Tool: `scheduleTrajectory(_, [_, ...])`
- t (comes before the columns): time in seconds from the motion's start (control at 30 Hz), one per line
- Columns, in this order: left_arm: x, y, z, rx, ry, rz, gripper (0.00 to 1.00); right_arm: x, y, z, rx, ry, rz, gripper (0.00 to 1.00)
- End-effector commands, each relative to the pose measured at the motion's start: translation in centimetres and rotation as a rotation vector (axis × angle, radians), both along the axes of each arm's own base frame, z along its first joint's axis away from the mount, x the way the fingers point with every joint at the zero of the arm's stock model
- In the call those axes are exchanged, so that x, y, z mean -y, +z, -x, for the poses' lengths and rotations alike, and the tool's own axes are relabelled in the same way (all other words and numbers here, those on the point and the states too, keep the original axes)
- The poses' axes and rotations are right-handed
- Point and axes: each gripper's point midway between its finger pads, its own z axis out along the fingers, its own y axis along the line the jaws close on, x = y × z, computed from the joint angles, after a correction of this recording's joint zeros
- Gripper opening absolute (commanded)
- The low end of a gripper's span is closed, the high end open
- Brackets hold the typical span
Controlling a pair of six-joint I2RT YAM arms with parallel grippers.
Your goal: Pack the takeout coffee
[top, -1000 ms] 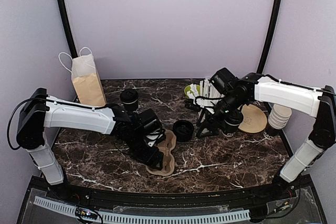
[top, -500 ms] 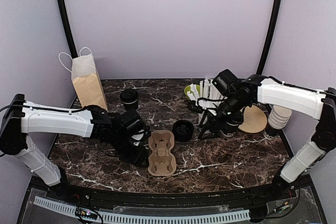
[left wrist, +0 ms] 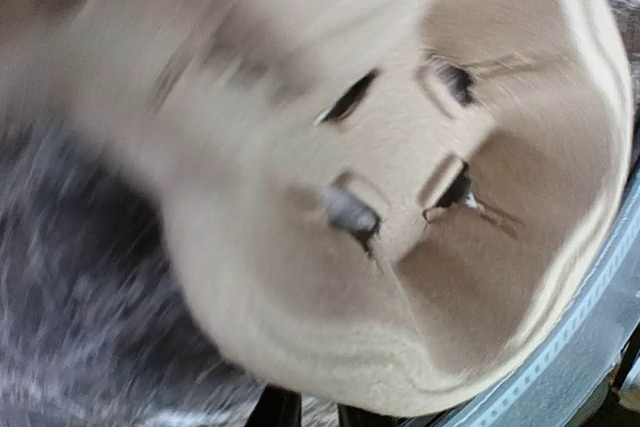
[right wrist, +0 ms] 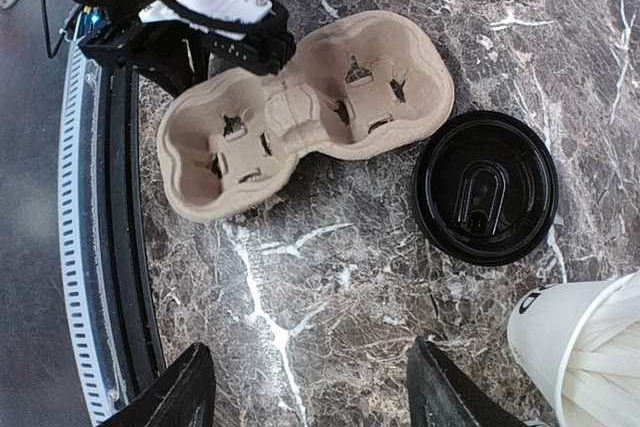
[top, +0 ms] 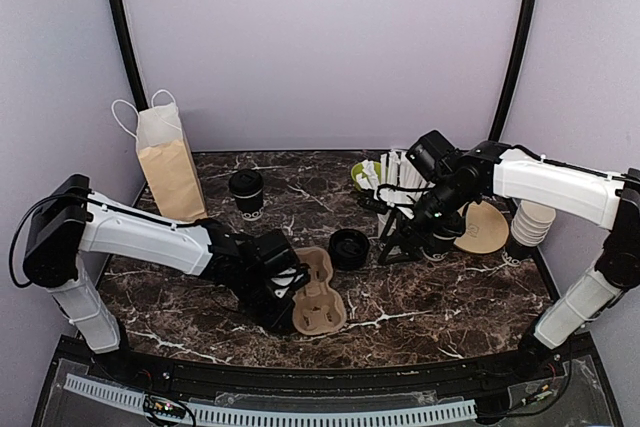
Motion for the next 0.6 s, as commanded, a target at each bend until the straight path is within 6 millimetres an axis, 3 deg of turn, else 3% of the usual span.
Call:
scheduleTrajectory(0.0, [4.2, 1.8, -1.0, 0.076, -0.153, 0.104, 0.18, -0.2, 0.2, -0.1, 0.010, -0.006, 0.003, 0.66])
scheduleTrajectory(0.17, [4.8, 2.4, -1.4, 0.120, -0.229, 0.107, 0.23, -0.1, -0.5, -0.6, 0.011, -0.025, 0.024, 0.66])
scheduleTrajectory(0.27, [3.6, 3.4, -1.2, 0.139, -0.239, 0.096, 0.25, -0.6, -0.8, -1.2, 0.007, -0.043, 0.028, 0.64])
scheduleTrajectory(0.4, [1.7, 6.5, -1.0, 0.176, -0.210, 0.089, 0.30, -1.9, -1.2, -2.1, 0.044, -0.056, 0.053, 0.62])
scheduleTrajectory(0.5, [-0.5, 9.4, -3.0, 0.264, -0.107, 0.053, 0.41, -3.8, -1.3, -2.4, 0.050, -0.059, 0.051, 0.61])
scheduleTrajectory(0.57, [-2.8, 11.2, -6.0, 0.349, 0.037, 0.020, 0.51, -5.2, -1.5, -2.7, 0.064, -0.072, 0.053, 0.60])
